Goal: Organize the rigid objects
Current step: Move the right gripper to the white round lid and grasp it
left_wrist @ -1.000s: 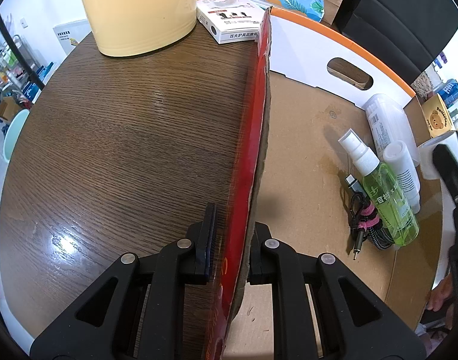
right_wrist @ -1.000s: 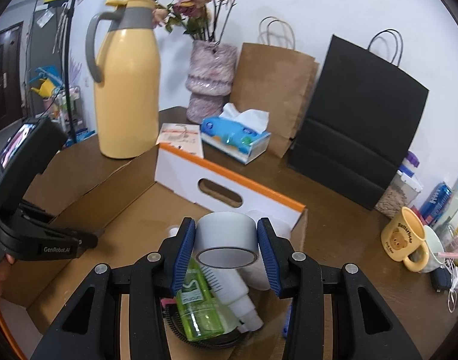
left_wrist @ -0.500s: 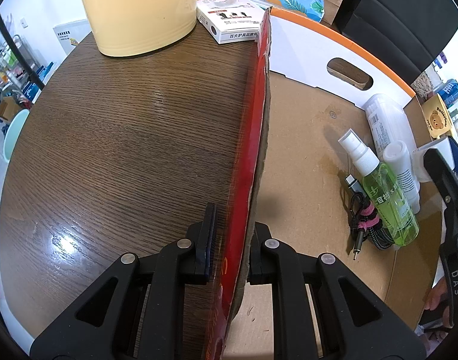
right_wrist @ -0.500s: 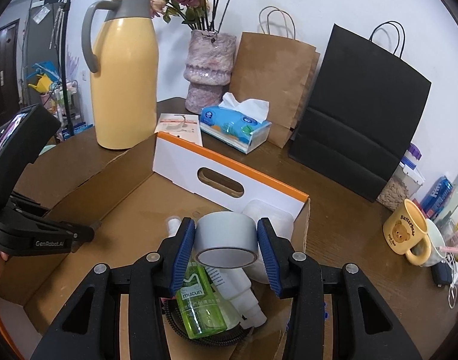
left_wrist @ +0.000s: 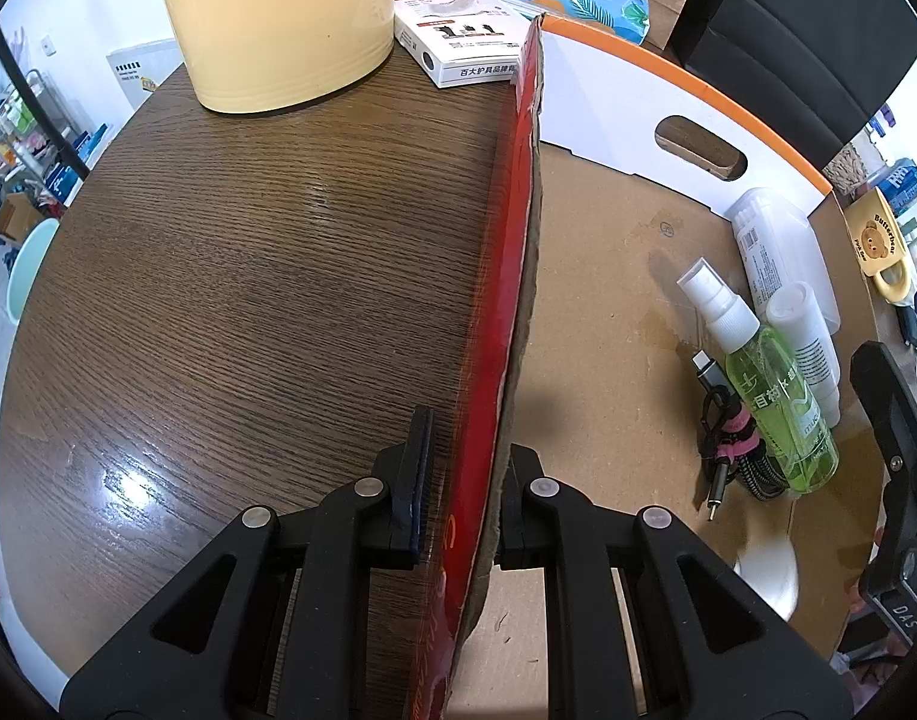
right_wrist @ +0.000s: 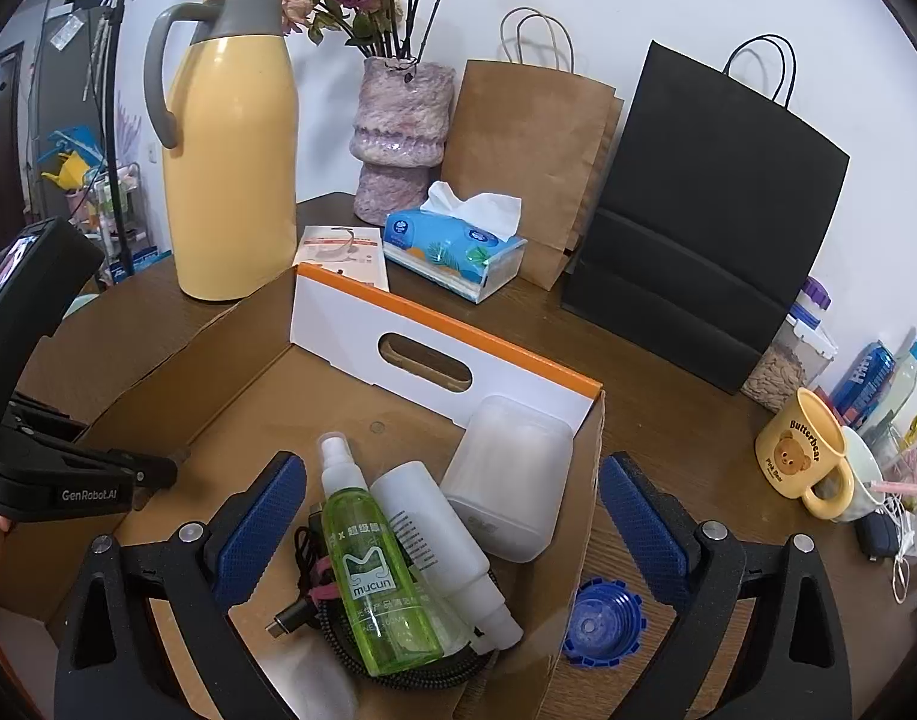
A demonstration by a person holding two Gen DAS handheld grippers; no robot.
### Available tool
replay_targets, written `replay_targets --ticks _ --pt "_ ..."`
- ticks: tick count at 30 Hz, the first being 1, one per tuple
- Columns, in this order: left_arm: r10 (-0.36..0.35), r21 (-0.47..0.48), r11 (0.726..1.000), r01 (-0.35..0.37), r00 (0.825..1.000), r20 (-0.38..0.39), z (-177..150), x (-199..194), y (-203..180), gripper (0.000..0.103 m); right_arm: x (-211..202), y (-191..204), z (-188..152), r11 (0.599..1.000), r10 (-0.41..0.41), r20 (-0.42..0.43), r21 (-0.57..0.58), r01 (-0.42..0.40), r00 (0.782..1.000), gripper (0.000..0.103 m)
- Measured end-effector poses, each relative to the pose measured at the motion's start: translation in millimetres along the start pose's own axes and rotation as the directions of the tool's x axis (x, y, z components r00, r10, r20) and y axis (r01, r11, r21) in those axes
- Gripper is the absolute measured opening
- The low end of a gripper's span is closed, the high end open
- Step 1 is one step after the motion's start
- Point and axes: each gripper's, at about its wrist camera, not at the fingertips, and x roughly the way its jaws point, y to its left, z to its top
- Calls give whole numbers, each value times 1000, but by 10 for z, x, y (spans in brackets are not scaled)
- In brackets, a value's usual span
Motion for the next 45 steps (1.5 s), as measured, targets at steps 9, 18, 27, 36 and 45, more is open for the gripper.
replay_targets --ticks 9,18,27,36,45 --pt "0 0 1000 0 1000 0 0 0 0 11 3 9 -2 1000 -2 1 -2 2 1000 101" --pt "1 -1 1000 -1 1000 0 0 -1 8 11 -154 -46 -13 1000 -5 40 16 5 999 101" --pt "2 -1 1000 -2 1000 0 2 -3 24 11 -485 -227 -131 995 -79 65 59 75 995 101" --pt "3 -3 1000 -3 1000 1 4 -9 55 11 -815 -528 -434 984 -129 76 133 118 989 101" --pt "2 -3 1000 -2 1000 1 4 -17 97 11 -1066 -890 -960 957 -207 21 212 198 978 101"
